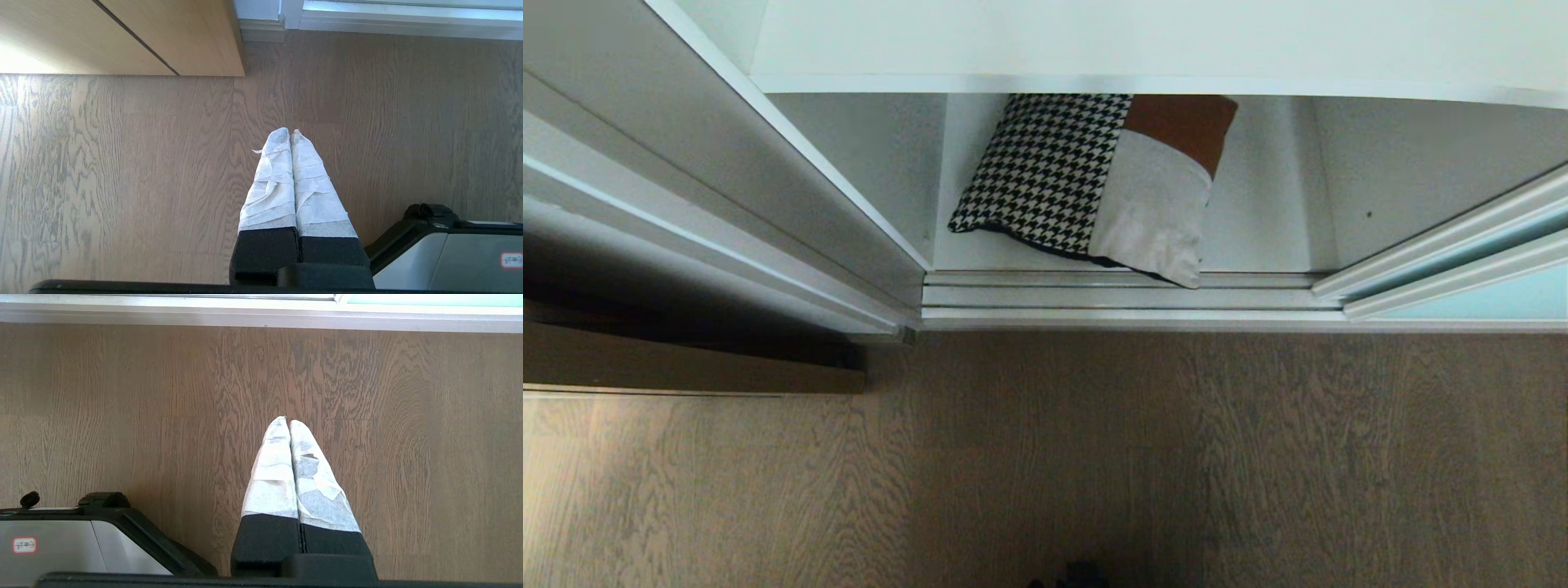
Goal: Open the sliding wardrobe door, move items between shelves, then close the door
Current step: Place the pillow on the higher shelf
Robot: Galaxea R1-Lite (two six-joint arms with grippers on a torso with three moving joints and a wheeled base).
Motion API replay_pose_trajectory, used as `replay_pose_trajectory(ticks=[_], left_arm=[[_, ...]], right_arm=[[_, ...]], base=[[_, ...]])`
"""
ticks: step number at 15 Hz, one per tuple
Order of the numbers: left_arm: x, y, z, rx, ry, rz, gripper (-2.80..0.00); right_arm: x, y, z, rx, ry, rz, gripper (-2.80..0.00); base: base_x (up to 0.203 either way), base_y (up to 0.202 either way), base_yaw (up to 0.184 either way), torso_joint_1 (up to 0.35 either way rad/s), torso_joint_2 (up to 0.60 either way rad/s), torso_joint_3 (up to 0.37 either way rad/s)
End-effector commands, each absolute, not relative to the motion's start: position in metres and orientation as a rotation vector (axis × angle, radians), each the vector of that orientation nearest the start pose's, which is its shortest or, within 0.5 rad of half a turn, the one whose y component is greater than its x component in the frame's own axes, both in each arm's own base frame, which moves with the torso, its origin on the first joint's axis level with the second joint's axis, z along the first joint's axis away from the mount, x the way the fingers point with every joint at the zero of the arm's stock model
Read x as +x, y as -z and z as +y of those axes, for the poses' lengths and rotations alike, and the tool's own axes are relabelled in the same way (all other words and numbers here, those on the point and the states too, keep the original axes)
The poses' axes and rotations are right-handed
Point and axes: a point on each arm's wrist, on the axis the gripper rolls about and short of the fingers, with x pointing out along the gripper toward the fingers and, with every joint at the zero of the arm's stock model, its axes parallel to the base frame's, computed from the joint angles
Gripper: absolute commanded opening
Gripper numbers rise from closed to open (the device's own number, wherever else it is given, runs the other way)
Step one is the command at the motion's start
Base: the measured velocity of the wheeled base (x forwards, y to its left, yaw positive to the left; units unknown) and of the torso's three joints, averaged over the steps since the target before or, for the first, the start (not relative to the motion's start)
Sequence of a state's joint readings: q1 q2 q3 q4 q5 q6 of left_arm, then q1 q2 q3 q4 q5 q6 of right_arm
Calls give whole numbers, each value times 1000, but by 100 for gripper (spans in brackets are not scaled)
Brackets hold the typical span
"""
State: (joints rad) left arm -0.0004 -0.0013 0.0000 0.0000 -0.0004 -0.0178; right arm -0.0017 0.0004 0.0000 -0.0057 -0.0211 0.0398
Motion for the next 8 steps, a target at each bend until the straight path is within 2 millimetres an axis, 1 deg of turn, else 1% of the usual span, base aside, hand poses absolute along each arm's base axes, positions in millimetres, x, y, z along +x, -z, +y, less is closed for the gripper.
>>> replay_pose_trajectory(ticks=[1, 8], left_arm=[[-23, -75, 0, -18, 0, 2, -280], [-23, -75, 0, -18, 0, 2, -280]], right_arm=[[-23, -76, 0, 40, 23, -7, -280], [-23, -76, 0, 38, 23, -4, -280]], base=[[0, 0, 0, 0, 0, 0], [0, 0, 0, 0, 0, 0]])
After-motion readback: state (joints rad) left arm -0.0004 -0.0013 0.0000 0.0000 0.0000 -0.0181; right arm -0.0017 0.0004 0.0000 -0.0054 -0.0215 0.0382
